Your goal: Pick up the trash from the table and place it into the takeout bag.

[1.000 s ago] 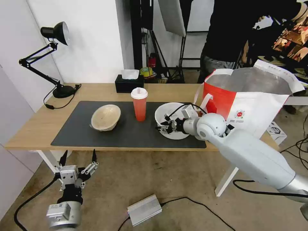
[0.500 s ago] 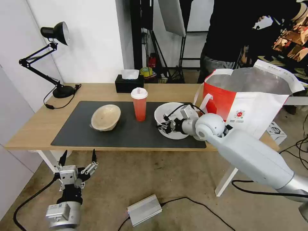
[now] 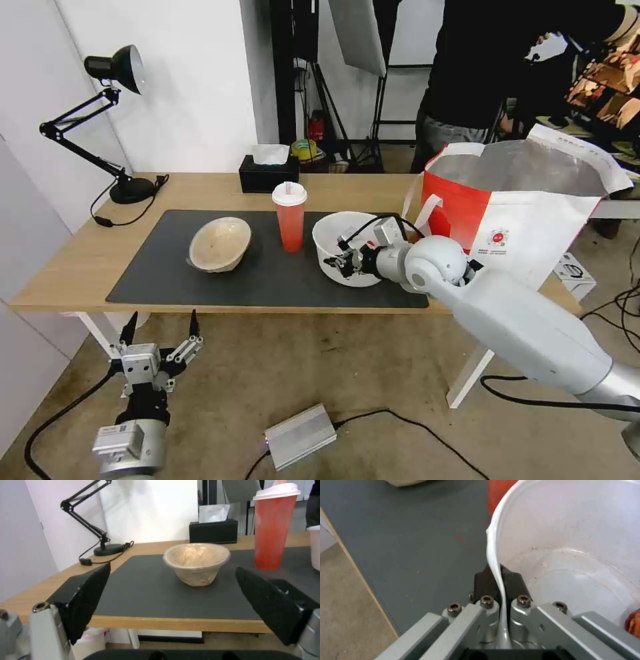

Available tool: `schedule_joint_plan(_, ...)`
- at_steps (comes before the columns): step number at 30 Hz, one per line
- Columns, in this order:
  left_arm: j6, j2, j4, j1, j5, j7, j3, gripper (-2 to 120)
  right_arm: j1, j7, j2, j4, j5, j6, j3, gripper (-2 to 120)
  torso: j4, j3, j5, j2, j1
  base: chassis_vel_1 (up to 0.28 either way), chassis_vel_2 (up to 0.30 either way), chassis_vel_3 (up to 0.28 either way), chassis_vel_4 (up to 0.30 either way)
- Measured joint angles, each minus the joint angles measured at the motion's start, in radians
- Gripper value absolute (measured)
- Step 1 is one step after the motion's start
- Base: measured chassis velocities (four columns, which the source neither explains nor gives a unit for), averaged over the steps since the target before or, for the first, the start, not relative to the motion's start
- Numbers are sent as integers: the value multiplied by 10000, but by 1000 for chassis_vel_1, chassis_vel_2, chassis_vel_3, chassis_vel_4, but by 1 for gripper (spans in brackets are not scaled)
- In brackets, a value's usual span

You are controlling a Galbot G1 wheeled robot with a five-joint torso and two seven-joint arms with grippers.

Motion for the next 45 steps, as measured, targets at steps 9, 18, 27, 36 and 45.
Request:
schedule_joint_plan(9,0,1,0,8,-4,0,-1,100,-65,235,-226,290,173,0,78,0,0,0,1,0,0,0,0,0,0)
schedule_joint_plan(18,0,1,6,11,-4,1,22,100,-58,285,-568,688,-10,0,101,0,0,0,0,0,0,0,0,0,0)
schedule_joint_plan(27,0,1,29,0,6,3,64,100,103,-154,-960,1100,-740,-1,102,0,-1,0,1,0,0,0,0,0,0)
schedule_joint_plan(36,0,0,94,-45,30,6,134,100,415,-430,-1108,1547,-1091,-1,-104,0,0,0,0,0,0,0,0,0,0)
schedule_joint_plan(45,0,-4,96,-38,42,6,138,100,654,-385,-995,1874,-1037,-1,-439,0,0,0,0,1,0,0,0,0,0)
